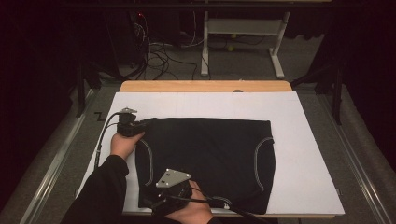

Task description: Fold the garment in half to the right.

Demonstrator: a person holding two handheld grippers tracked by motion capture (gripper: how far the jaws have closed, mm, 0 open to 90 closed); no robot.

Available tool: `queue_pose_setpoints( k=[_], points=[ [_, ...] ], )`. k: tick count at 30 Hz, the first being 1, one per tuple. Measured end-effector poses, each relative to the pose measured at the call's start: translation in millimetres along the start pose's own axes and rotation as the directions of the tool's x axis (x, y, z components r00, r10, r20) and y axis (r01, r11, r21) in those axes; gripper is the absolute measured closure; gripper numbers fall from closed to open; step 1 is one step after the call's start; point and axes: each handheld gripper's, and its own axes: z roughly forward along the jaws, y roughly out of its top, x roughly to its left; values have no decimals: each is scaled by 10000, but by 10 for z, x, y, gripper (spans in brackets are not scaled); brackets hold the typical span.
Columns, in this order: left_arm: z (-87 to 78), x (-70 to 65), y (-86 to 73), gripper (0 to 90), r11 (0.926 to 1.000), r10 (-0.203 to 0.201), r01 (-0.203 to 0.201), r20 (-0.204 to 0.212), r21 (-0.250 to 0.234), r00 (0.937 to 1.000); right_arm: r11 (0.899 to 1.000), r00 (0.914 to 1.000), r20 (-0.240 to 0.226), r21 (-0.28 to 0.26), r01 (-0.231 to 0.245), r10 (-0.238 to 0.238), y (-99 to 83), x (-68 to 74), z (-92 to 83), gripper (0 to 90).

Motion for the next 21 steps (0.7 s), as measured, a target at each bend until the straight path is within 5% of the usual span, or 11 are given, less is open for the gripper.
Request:
queue_pose_setpoints(
  k=[3, 15, 21],
  points=[
    [-59, 5, -46, 722, 9980, -65, 74, 154, -620, 9999, 9997, 10000, -69, 260, 32, -31, 17, 56, 47, 40],
    [-101, -11, -86, 712, 9956, 70, -45, 267, -931, 9996, 9885, 9999, -24, 1507, -98, 102, 36, 165, 337, 142],
    [-99, -26, -88, 708, 9958, 142, -126, 163, -907, 9998, 9833, 9994, 194, 1805, 240, -279, 51, 225, 469, 77]
  ],
)
